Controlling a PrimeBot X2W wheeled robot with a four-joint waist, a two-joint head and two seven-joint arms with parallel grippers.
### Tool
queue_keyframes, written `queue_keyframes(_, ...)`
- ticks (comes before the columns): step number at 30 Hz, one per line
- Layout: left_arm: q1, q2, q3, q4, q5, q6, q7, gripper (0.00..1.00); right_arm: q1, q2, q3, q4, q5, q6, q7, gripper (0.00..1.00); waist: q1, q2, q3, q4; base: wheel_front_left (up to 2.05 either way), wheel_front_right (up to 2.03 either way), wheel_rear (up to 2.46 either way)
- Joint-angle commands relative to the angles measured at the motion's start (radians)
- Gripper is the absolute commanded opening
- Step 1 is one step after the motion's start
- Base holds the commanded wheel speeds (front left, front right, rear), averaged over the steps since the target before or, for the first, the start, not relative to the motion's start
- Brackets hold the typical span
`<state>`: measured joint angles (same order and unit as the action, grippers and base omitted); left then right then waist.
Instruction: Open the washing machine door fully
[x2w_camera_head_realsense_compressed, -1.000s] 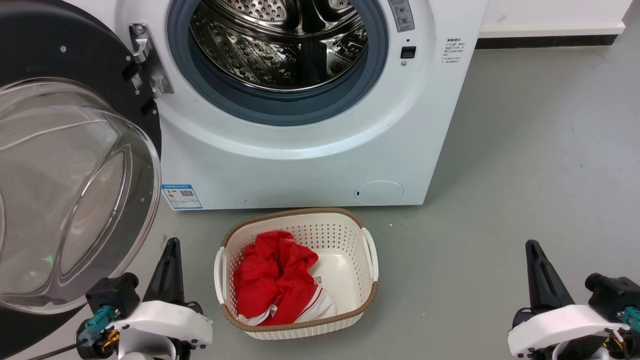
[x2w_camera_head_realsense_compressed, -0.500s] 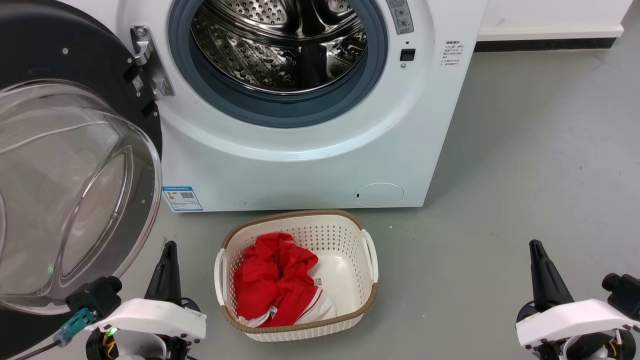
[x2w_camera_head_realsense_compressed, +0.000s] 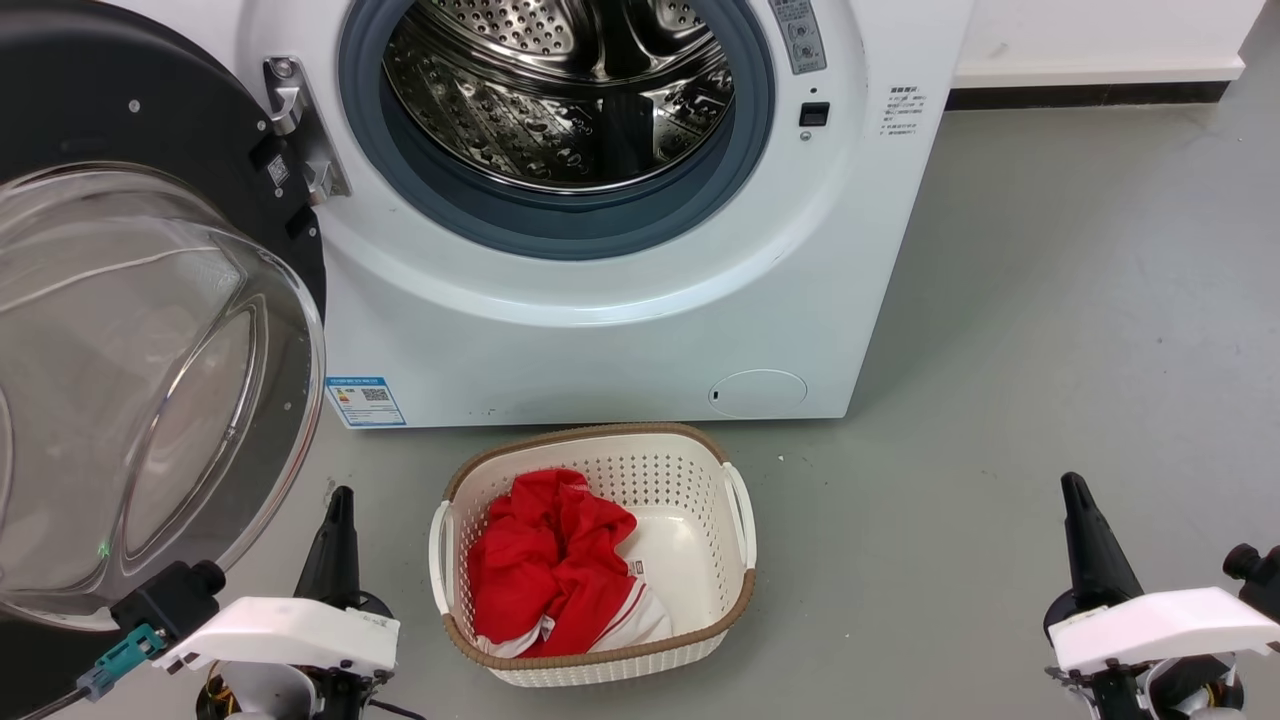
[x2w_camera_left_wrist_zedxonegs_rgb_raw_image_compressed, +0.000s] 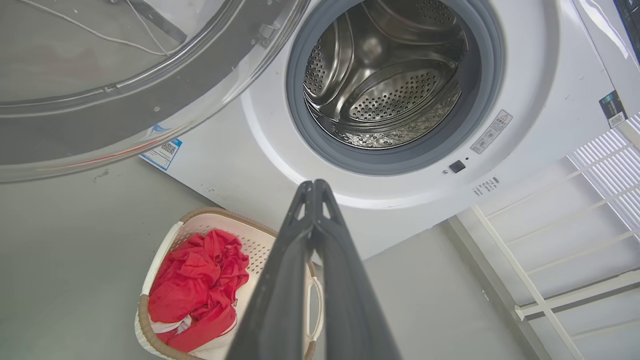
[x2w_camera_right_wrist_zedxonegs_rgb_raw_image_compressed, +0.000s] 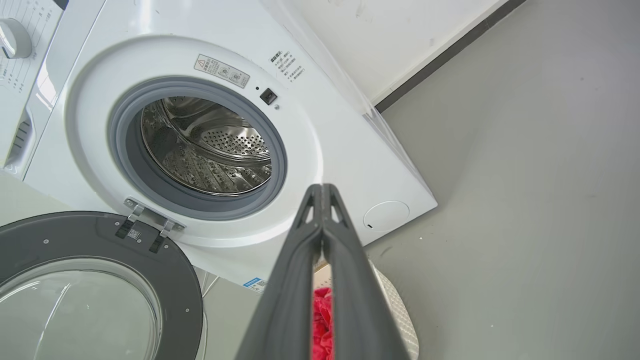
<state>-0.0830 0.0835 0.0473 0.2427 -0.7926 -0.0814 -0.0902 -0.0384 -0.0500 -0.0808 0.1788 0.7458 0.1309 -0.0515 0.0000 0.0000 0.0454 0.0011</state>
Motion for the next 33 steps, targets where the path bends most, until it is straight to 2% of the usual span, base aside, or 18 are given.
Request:
queue_keyframes(1, -0.021, 0.001, 0.007, -0.013, -0.031, -0.009, 0.007, 0.00, -0.020, 0.000, -0.003, -0.006, 0.034, 0.000, 0.005, 0.00, 0.0000, 0.0000, -0.001, 0.000, 0.00, 0.00, 0.00)
queue_keyframes(33, -0.027, -0.015, 0.037, -0.006, -0.399, -0.029, 0.100, 0.00, -0.049, 0.000, -0.017, 0.027, 0.424, 0.000, 0.080, 0.00, 0.0000, 0.0000, -0.016, 0.000, 0.00, 0.00, 0.00)
